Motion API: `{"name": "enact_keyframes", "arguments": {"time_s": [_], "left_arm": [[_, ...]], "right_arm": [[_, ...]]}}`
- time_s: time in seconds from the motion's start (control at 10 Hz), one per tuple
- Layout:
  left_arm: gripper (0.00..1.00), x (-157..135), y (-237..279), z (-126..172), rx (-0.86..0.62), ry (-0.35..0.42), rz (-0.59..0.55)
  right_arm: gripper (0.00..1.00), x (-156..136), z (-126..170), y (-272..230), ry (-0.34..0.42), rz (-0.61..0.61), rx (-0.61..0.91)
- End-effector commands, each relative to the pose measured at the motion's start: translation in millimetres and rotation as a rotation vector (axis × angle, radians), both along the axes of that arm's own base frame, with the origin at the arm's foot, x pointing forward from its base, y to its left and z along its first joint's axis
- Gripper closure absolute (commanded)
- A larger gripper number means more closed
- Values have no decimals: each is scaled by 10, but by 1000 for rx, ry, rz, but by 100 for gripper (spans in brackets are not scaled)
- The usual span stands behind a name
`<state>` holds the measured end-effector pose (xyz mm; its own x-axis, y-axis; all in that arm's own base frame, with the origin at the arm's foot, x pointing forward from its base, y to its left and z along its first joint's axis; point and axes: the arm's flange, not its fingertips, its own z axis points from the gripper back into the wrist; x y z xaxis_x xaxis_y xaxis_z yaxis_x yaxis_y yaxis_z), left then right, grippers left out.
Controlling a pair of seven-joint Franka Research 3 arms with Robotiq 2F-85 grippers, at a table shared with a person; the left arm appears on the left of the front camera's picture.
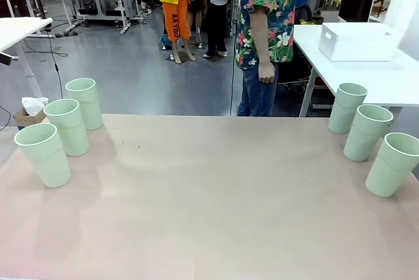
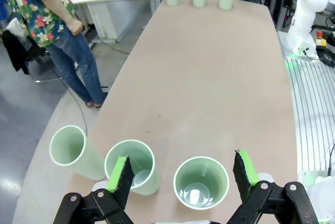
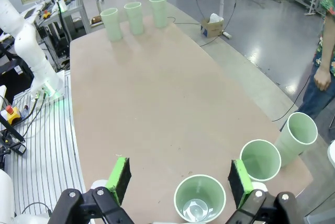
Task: Stack the cups and store them in the basket.
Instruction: Pick up two Reusable plastic cups , one in each hand.
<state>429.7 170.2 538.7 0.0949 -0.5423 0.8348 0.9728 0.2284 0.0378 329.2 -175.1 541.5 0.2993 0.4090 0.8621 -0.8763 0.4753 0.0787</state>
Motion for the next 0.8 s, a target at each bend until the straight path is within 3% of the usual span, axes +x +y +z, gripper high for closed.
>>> {"name": "enact_keyframes", "arguments": {"time_s": [0.0,0.7], "left_arm": [[0,-6,6,-5,2,1,-5],[0,-6,6,-5,2,1,-5]], "right_arm": [[0,26,16,-1,-31,9,15],[0,26,16,-1,-31,9,15]]}}
